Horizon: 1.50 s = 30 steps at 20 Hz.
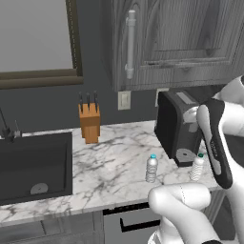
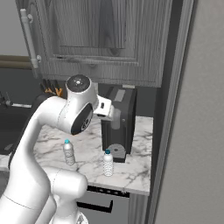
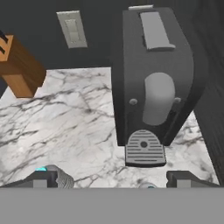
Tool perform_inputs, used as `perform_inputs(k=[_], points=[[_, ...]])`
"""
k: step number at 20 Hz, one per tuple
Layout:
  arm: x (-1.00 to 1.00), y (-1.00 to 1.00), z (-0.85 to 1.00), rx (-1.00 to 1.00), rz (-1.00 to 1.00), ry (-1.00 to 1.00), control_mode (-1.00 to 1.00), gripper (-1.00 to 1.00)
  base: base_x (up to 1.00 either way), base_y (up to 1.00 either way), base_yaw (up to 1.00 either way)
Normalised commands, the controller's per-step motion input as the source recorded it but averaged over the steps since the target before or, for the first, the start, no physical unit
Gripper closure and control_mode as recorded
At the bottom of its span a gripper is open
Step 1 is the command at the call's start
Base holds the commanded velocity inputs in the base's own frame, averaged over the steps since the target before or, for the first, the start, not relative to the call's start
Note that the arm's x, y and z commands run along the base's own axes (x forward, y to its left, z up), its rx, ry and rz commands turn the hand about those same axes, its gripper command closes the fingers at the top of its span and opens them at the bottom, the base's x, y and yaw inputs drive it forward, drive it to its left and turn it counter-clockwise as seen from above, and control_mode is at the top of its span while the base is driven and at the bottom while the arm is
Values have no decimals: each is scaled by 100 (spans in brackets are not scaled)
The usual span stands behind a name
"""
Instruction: Take the bottled waters from the counter and place them in the freezer to freeze. Close the freezer door after placing the bottles.
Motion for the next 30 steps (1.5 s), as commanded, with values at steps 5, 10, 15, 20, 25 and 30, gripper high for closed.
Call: perform_inputs(k=[5, 10, 15, 20, 25, 30], points=[[-13, -50, -16, 8, 0, -5, -100, -100, 0, 0, 0], [-10, -40, -37, 4, 3, -11, -100, -100, 0, 0, 0], [-17, -41, -47, 1, 2, -17, -100, -100, 0, 0, 0], [-11, -20, -53, 0, 4, -17, -100, -100, 0, 0, 0], [0, -3, -60, 0, 7, -16, -100, -100, 0, 0, 0], [-11, -15, -50, 0, 8, -16, -100, -100, 0, 0, 0]])
